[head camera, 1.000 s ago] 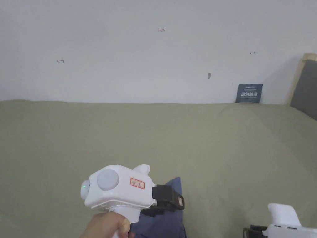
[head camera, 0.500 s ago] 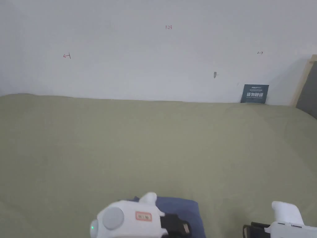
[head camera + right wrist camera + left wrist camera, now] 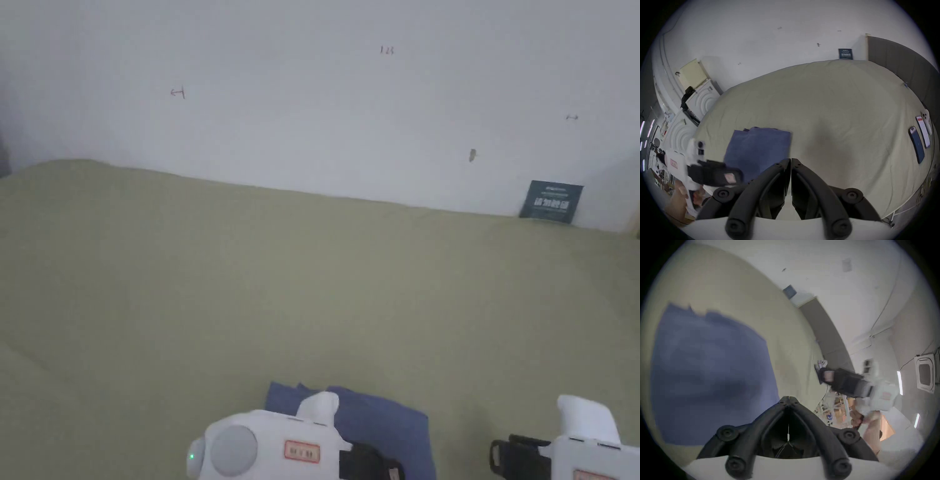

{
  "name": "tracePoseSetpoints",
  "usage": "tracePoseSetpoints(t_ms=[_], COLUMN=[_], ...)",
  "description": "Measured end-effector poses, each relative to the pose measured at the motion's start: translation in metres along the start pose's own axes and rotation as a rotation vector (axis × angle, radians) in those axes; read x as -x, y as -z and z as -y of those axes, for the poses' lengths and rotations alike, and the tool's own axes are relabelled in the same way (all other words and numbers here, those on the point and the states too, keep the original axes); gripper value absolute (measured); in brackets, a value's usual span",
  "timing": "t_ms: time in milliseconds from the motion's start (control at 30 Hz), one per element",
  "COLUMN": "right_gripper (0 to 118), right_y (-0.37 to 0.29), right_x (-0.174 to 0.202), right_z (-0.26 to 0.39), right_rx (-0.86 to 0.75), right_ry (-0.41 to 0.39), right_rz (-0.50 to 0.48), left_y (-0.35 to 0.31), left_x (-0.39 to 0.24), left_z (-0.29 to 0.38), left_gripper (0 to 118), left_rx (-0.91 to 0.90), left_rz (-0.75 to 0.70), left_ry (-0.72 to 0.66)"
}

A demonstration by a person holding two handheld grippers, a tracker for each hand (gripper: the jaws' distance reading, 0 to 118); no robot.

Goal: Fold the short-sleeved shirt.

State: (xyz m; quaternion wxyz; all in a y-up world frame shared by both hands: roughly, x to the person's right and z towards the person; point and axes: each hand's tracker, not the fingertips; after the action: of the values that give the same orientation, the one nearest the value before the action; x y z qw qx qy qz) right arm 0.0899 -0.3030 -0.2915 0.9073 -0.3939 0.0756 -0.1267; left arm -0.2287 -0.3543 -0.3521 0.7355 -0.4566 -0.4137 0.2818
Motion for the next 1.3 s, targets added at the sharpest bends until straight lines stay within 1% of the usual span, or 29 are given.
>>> tracePoseSetpoints(t_ms=[67,167,233,333,400,467,500,533,567,600,700,800,833,867,900,933,967,1000,1067,1100,1167,1267,1300], right_gripper=[7,7,7,7,7,7,7,7,7,7,7,7,7,7,7,7,7,7,7,7,7,7,7], right_y=[0.010,0.034,0.055,0.098,0.133,0.162,0.173,0.173,0.167,0.162,0.159,0.158,0.158,0.158,0.157,0.157,0.157,0.157,0.157,0.157,0.158,0.157,0.157], right_x=[0.021,0.053,0.070,0.085,0.085,0.082,0.077,0.075,0.074,0.074,0.073,0.072,0.071,0.070,0.068,0.067,0.067,0.066,0.065,0.064,0.063,0.061,0.061], right_z=[-0.008,-0.021,-0.030,-0.037,-0.033,-0.018,-0.007,-0.004,-0.007,-0.009,-0.006,-0.005,-0.005,-0.003,-0.003,-0.003,-0.003,-0.003,-0.003,-0.003,-0.002,-0.001,0.000], right_rx=[0.013,0.058,0.123,0.235,0.356,0.474,0.494,0.443,0.384,0.403,0.395,0.389,0.386,0.382,0.378,0.375,0.374,0.373,0.372,0.371,0.369,0.360,0.357], right_ry=[-0.045,-0.118,-0.138,-0.139,-0.138,-0.157,-0.179,-0.171,-0.145,-0.124,-0.158,-0.134,-0.133,-0.134,-0.133,-0.128,-0.122,-0.118,-0.121,-0.123,-0.125,-0.124,-0.121], right_rz=[-0.027,-0.084,-0.106,-0.162,-0.148,-0.083,-0.065,-0.085,-0.107,-0.097,-0.105,-0.107,-0.111,-0.115,-0.120,-0.125,-0.128,-0.132,-0.139,-0.143,-0.149,-0.157,-0.160], left_y=[-0.033,-0.078,-0.100,-0.125,-0.134,-0.138,-0.138,-0.139,-0.139,-0.138,-0.131,-0.116,-0.111,-0.105,-0.101,-0.098,-0.095,-0.091,-0.090,-0.088,-0.080,-0.076,-0.071], left_x=[0.008,0.035,0.050,0.071,0.081,0.090,0.095,0.100,0.105,0.110,0.121,0.128,0.130,0.132,0.132,0.134,0.135,0.137,0.143,0.148,0.156,0.160,0.161], left_z=[-0.012,-0.024,-0.027,-0.027,-0.023,-0.021,-0.020,-0.018,-0.017,-0.017,-0.021,-0.029,-0.032,-0.034,-0.036,-0.037,-0.037,-0.037,-0.033,-0.032,-0.031,-0.030,-0.032], left_gripper=[1,1,1,1,1,1,1,1,1,1,1,1,5,18,37,66,104,118,118,118,118,118,118], left_rx=[-0.069,-0.156,-0.196,-0.234,-0.239,-0.228,-0.215,-0.205,-0.194,-0.183,-0.151,-0.120,-0.113,-0.099,-0.081,-0.062,-0.061,-0.058,-0.061,-0.070,-0.061,-0.125,-0.119], left_rz=[-0.061,-0.117,-0.136,-0.149,-0.146,-0.143,-0.144,-0.147,-0.152,-0.150,-0.105,-0.044,-0.052,-0.072,-0.100,-0.129,-0.134,-0.130,-0.088,-0.044,-0.016,0.033,0.039], left_ry=[0.010,-0.052,-0.096,-0.132,-0.147,-0.152,-0.155,-0.157,-0.159,-0.160,-0.178,-0.204,-0.215,-0.225,-0.227,-0.215,-0.210,-0.207,-0.228,-0.257,-0.315,-0.310,-0.322])
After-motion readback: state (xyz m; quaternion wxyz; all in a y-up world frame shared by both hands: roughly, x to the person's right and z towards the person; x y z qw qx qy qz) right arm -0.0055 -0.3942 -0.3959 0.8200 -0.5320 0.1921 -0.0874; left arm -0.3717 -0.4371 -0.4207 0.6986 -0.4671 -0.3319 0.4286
